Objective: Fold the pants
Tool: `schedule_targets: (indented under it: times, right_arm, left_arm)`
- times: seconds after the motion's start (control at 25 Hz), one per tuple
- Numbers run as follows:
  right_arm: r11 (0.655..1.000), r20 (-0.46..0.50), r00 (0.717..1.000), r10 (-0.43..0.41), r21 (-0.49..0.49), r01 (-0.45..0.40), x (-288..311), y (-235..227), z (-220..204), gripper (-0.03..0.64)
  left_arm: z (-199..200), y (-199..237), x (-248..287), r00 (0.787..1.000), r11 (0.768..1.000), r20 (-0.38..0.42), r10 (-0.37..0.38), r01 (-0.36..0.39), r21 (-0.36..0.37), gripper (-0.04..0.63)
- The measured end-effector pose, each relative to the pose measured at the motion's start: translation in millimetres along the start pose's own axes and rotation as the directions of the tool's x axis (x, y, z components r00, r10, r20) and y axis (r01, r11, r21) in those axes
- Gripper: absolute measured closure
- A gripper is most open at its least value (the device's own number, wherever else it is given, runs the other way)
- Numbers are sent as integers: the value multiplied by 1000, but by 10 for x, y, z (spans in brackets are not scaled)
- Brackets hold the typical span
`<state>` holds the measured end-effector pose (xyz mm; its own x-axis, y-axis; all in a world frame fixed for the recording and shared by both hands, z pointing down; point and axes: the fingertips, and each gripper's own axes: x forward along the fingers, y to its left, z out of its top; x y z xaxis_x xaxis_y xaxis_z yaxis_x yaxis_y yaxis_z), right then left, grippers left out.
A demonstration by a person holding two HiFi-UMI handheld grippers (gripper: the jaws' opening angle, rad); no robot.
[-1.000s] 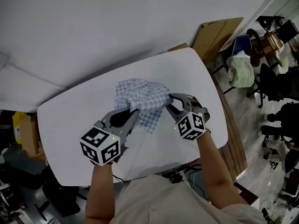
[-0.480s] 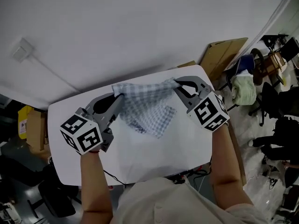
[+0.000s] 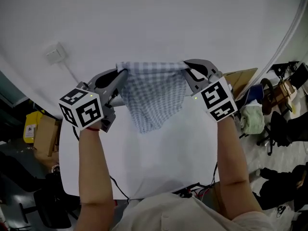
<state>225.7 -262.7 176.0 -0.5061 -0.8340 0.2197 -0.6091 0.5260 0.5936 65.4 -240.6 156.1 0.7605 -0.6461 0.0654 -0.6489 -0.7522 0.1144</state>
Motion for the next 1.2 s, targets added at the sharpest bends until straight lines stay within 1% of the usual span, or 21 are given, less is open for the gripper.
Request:
schedule_targets:
  times: [0.12, 0.24, 0.4, 0.52, 0.56, 0.64, 0.72, 0.84, 0.92, 1.0, 1.08, 1.12, 1.2]
  right_arm:
    - [1000, 48, 998, -28, -1, 28, -49, -99, 340, 586]
    - [1000, 104, 994, -16, -5, 16, -224, -23, 654, 586]
    - [997, 140, 989, 52, -56, -44, -535, 370, 985, 586]
    - [989, 169, 979, 118, -111, -100, -791, 740, 1211, 586]
    - [986, 179, 974, 137, -114, -118, -870, 861, 1290, 586]
    - [985, 192, 967, 165, -84, -152, -1034, 1090, 1444, 586]
    - [983, 180, 966, 183, -26, -182, -1208, 1303, 1566, 586]
    - [969, 127, 964, 234, 44, -241, -1386, 1607, 1627, 586]
    - [953, 70, 955, 287, 77, -292, -1350, 1815, 1528, 586]
    - [932, 15, 939, 343, 121, -342, -1150, 2055, 1333, 586]
    - [903, -11, 915, 402, 171, -395, -831, 2311, 1066, 586]
    - [885, -27, 901, 433, 203, -419, -651, 2434, 890, 586]
    - [840, -76, 864, 497, 291, -458, -277, 2663, 455, 586]
  left_arm:
    - [333, -8, -134, 1000, 999, 25, -9, 8, 47, 563]
    - [541, -128, -408, 998, 996, 57, -13, 8, 84, 563]
    - [565, -394, -971, 996, 994, 85, -21, 11, 112, 563]
    - [517, -637, -1434, 996, 992, 83, -31, 21, 128, 563]
    - [508, -705, -1577, 997, 991, 75, -31, 21, 131, 563]
    - [505, -832, -1850, 998, 992, 58, -30, 23, 124, 563]
    - [498, -963, -2120, 998, 995, 43, -46, 42, 93, 563]
    - [386, -1042, -2451, 996, 996, 18, -86, 86, 29, 563]
    - [172, -904, -2544, 997, 997, -17, -77, 76, -28, 563]
    - [-187, -665, -2530, 995, 993, -80, -52, 44, -108, 563]
    - [-654, -391, -2440, 986, 979, -160, -42, 9, -201, 563]
    - [-907, -251, -2377, 979, 968, -201, -43, -9, -251, 563]
    - [-1414, 41, -2229, 959, 937, -278, -47, -54, -346, 563]
